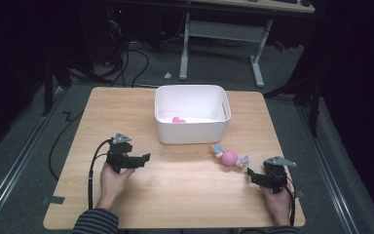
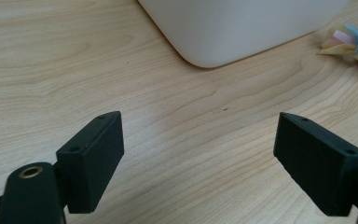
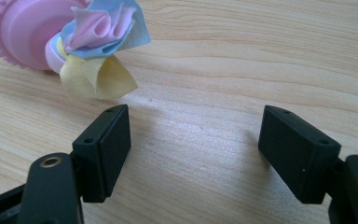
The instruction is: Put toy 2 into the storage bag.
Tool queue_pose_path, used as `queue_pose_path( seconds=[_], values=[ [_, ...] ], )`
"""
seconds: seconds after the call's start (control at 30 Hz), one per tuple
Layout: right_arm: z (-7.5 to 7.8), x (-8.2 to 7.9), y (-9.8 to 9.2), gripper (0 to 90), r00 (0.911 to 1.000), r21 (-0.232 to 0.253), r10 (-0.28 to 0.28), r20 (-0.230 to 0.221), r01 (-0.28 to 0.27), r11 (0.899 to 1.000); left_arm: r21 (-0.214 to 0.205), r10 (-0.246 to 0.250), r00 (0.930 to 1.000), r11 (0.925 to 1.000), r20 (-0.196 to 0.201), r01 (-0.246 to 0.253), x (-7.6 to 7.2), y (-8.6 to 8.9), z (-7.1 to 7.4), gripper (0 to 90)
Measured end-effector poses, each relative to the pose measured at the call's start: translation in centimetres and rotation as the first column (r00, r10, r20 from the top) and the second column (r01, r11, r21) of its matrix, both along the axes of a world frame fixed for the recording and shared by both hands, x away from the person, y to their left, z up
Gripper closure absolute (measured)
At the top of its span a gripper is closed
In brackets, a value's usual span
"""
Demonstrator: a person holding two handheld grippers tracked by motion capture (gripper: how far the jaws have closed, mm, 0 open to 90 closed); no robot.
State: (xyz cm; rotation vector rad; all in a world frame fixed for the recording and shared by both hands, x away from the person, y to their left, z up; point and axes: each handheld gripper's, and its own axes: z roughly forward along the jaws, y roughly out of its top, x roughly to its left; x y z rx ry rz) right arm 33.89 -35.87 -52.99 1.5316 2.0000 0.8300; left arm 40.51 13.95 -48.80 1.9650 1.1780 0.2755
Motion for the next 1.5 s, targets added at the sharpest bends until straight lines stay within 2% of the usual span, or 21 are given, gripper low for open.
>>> queue_pose_path(
  seconds=[0.1,0.2,0.33,0.53,0.9,1.03,1.2,1.23,1.27,1.3,1.4,1.5],
  values=[
    [0.0,0.0,0.0,25.5,1.0000,0.000,0.000,0.000,0.000,1.000,0.002,-0.001,0.9999,1.0000,-0.011,0.001,0.1,-0.6,-0.7,16.5],
    [0.0,0.0,0.0,25.5,1.0000,0.000,0.000,0.000,0.000,1.000,0.021,-0.008,0.9999,0.9998,-0.015,0.008,0.1,-1.1,-1.3,16.6],
    [0.0,0.0,0.0,25.5,1.0000,0.000,0.000,0.000,0.000,1.000,0.075,-0.015,0.9998,0.9970,-0.015,0.016,0.1,-1.9,-1.9,16.9],
    [0.0,0.0,0.0,25.4,1.0000,0.001,0.000,0.000,0.000,1.000,0.103,-0.013,0.9997,0.9945,-0.018,0.015,0.4,-2.3,-2.6,16.8],
    [0.0,0.1,0.1,25.4,0.9999,-0.001,0.012,0.000,-0.012,1.000,0.131,0.005,0.9999,0.9914,-0.016,-0.003,1.6,-2.6,-4.0,17.2],
    [0.0,0.1,0.1,25.4,0.9999,-0.001,0.010,0.000,-0.010,1.000,0.118,0.010,0.9998,0.9930,-0.015,-0.008,1.7,-2.5,-4.0,17.8],
    [0.0,0.1,0.1,25.4,1.0000,-0.001,0.010,0.000,-0.010,1.000,0.166,0.011,0.9997,0.9860,0.022,-0.014,1.6,-2.8,-4.2,17.3],
    [0.0,0.1,0.1,25.4,1.0000,-0.001,0.009,0.000,-0.009,1.000,0.186,0.006,0.9991,0.9825,0.041,-0.013,1.5,-3.0,-4.4,16.7],
    [0.0,0.1,0.2,25.4,1.0000,0.000,0.002,-0.001,-0.002,1.000,0.189,0.005,0.9971,0.9818,0.076,-0.019,1.4,-3.1,-4.7,16.0],
    [0.0,0.1,0.2,25.6,1.0000,0.001,-0.002,0.000,0.002,1.000,0.176,0.011,0.9967,0.9841,0.081,-0.025,1.4,-3.0,-4.8,14.5],
    [0.0,0.1,0.1,25.8,0.9999,0.009,-0.013,0.000,0.013,1.000,0.179,0.024,0.9963,0.9831,0.082,-0.039,1.4,-2.9,-4.8,16.1],
    [0.0,0.2,0.2,21.4,1.0000,-0.002,-0.009,-0.003,0.009,1.000,0.178,0.028,0.9962,0.9832,0.083,-0.043,1.3,-2.9,-4.8,15.9]
  ],
)
